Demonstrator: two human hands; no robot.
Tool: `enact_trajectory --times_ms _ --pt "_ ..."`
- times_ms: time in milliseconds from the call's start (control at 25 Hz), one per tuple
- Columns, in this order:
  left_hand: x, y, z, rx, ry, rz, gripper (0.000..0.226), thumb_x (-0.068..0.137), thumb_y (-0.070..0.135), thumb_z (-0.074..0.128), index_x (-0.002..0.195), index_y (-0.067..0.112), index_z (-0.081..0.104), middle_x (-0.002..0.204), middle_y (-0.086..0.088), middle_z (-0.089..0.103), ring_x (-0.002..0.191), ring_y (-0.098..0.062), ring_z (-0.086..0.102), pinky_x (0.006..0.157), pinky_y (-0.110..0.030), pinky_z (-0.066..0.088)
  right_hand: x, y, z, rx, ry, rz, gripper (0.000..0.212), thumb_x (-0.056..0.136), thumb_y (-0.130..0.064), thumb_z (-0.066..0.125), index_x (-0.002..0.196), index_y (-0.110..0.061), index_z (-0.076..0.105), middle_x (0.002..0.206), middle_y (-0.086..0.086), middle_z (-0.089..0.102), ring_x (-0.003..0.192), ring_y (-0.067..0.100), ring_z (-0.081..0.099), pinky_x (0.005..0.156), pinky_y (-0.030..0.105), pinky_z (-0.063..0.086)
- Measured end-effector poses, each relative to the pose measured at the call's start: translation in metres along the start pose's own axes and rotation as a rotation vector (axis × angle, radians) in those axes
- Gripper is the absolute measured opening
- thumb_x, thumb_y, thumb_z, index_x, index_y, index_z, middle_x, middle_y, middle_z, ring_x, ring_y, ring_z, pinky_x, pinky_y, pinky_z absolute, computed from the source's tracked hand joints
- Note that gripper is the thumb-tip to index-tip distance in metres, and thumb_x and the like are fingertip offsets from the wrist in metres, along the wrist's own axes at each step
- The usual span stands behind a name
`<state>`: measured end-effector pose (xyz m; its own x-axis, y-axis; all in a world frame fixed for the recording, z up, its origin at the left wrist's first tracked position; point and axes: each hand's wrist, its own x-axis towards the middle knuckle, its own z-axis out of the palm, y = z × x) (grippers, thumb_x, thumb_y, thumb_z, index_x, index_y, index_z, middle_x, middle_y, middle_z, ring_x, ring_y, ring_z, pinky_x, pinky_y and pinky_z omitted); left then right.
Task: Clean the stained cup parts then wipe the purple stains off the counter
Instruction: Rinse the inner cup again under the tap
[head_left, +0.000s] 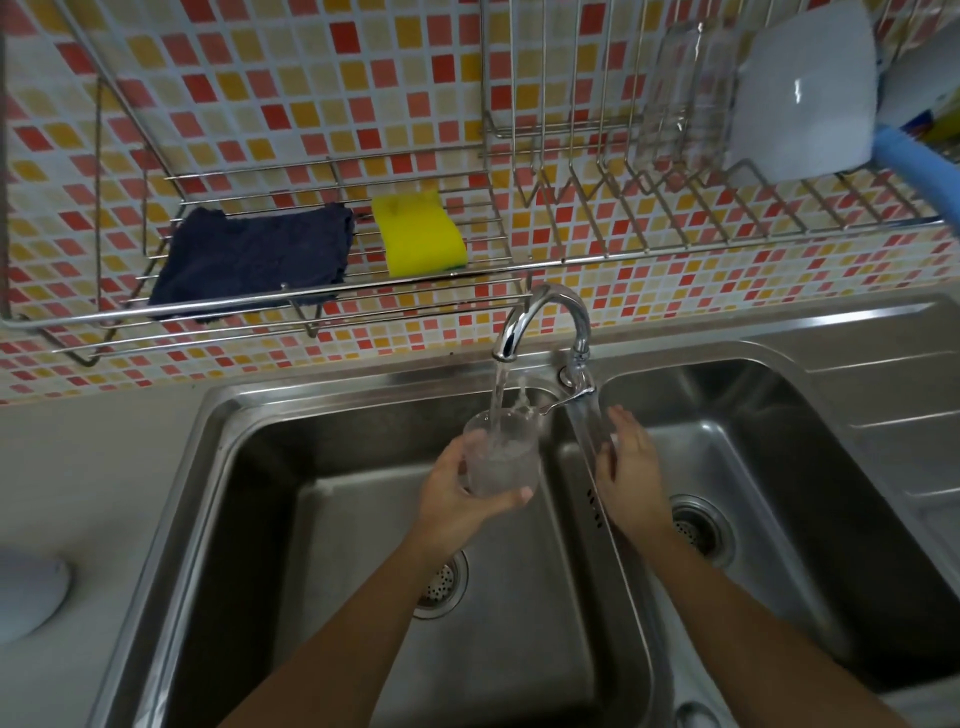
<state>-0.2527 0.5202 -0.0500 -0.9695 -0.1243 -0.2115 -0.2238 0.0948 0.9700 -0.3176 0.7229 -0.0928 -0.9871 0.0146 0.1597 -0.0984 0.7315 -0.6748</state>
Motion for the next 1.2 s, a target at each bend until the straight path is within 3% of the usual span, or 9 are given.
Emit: enact_trajectory --times_ms 160,320,440,600,800,920,1000,1080,1200 --pt "0.000 0.000 -0.003 -0.009 -0.019 0.006 0.067 0.059 0.014 0.087 0.112 0.037 0.053 0.111 0.012 0.061 0.102 -0.011 0.061 0.079 -0.025 0.056 0.049 -0.023 -0.004 -0.175 -0.185 -0.179 0.063 0.081 0.008 0.051 0.137 -0.019 0.041 0.142 0.007 0.042 0.125 0.023 0.046 0.104 0.037 0.042" --pt "0.000 0.003 -0.007 -0.016 -0.007 0.000 0.067 0.059 0.012 0.087 0.114 0.033 0.054 0.112 0.009 0.062 0.104 -0.015 0.061 0.079 -0.026 0.057 0.068 -0.032 0.001 -0.464 -0.427 -0.346 0.060 0.081 0.007 0.055 0.134 -0.019 0.044 0.147 0.009 0.036 0.137 0.025 0.031 0.107 0.041 0.037" --pt "0.001 0.003 -0.009 -0.011 -0.009 0.004 0.069 0.058 0.012 0.088 0.116 0.031 0.055 0.116 0.005 0.060 0.104 -0.015 0.060 0.076 -0.024 0.056 0.071 -0.038 0.004 -0.563 -0.469 -0.340 0.045 0.088 -0.010 0.057 0.131 -0.014 0.046 0.144 0.011 0.038 0.136 0.025 0.032 0.106 0.037 0.034" --pt "0.000 0.000 -0.010 -0.028 0.014 -0.012 0.070 0.057 0.012 0.088 0.115 0.030 0.054 0.114 0.006 0.062 0.106 -0.017 0.061 0.085 -0.034 0.057 0.069 -0.056 0.002 -0.414 -0.258 -0.124 0.029 0.098 -0.027 0.040 0.114 -0.005 0.052 0.110 0.019 0.059 0.098 0.032 0.060 0.078 0.036 0.046" --pt "-0.003 0.002 -0.008 -0.026 -0.012 -0.001 0.068 0.058 0.012 0.088 0.116 0.029 0.054 0.113 0.005 0.061 0.104 -0.017 0.061 0.082 -0.030 0.057 0.066 -0.048 -0.014 0.101 -0.019 0.158 0.032 0.099 -0.023 0.039 0.105 0.001 0.059 0.093 0.020 0.065 0.081 0.026 0.059 0.069 0.025 0.035" --pt "-0.007 0.000 -0.008 0.056 -0.005 0.009 0.073 0.057 0.014 0.088 0.119 0.024 0.051 0.116 0.003 0.058 0.105 -0.010 0.058 0.080 -0.020 0.055 0.032 -0.032 -0.002 0.058 0.008 0.193 0.038 0.096 -0.025 0.045 0.125 0.000 0.049 0.123 0.023 0.055 0.112 0.034 0.053 0.090 0.034 0.040" --pt "-0.008 -0.005 -0.013 0.206 0.011 0.021 0.079 0.053 0.023 0.090 0.121 0.023 0.049 0.119 0.002 0.052 0.107 -0.012 0.055 0.083 -0.023 0.053 -0.011 -0.016 0.009 -0.216 -0.135 0.150 0.051 0.098 -0.029 0.038 0.139 0.001 0.033 0.147 0.023 0.032 0.137 0.036 0.029 0.111 0.040 0.023" --pt "-0.011 -0.010 -0.020 0.457 0.013 0.029 0.081 0.053 0.026 0.089 0.122 0.022 0.047 0.118 0.002 0.045 0.106 -0.014 0.049 0.087 -0.026 0.046 -0.049 -0.003 0.012 -0.436 -0.260 0.076 0.057 0.099 -0.032 0.027 0.147 -0.003 0.013 0.156 0.016 0.006 0.145 0.029 0.005 0.115 0.039 0.005" --pt "-0.019 -0.017 -0.032 0.741 -0.036 0.034 0.084 0.057 0.024 0.085 0.130 0.020 0.044 0.118 -0.001 0.036 0.108 -0.019 0.046 0.087 -0.024 0.042 -0.072 0.006 0.012 -0.513 -0.300 0.005 0.057 0.099 -0.026 0.023 0.147 -0.004 0.001 0.157 0.014 -0.002 0.145 0.026 -0.004 0.115 0.038 0.000"
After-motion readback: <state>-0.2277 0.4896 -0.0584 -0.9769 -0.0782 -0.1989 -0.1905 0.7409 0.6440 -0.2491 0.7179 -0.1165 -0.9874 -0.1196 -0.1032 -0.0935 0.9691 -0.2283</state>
